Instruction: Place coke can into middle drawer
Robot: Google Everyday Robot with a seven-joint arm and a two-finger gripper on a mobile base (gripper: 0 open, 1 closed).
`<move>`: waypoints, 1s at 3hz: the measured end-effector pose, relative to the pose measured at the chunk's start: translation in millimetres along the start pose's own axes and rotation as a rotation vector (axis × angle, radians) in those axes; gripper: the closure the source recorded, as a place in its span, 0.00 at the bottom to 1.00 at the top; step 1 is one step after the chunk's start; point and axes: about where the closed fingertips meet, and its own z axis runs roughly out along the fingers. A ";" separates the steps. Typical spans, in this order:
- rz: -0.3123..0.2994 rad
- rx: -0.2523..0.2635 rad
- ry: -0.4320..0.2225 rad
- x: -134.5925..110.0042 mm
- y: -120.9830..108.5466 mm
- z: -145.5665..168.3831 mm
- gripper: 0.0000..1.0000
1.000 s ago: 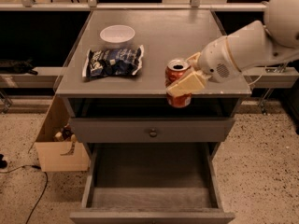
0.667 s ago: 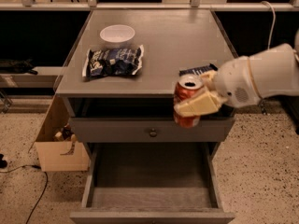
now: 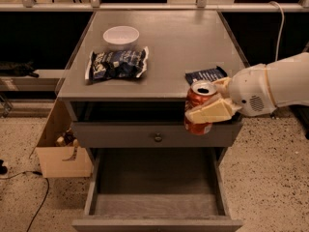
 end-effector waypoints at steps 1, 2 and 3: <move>0.002 0.014 -0.017 -1.4 -1.1 4.6 1.00; 0.041 0.062 -0.084 0.7 16.2 12.5 1.00; 0.177 0.134 -0.108 66.5 25.7 40.5 1.00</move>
Offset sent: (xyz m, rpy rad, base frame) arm -0.0658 -0.0061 -0.1574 0.1713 0.1231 -0.3913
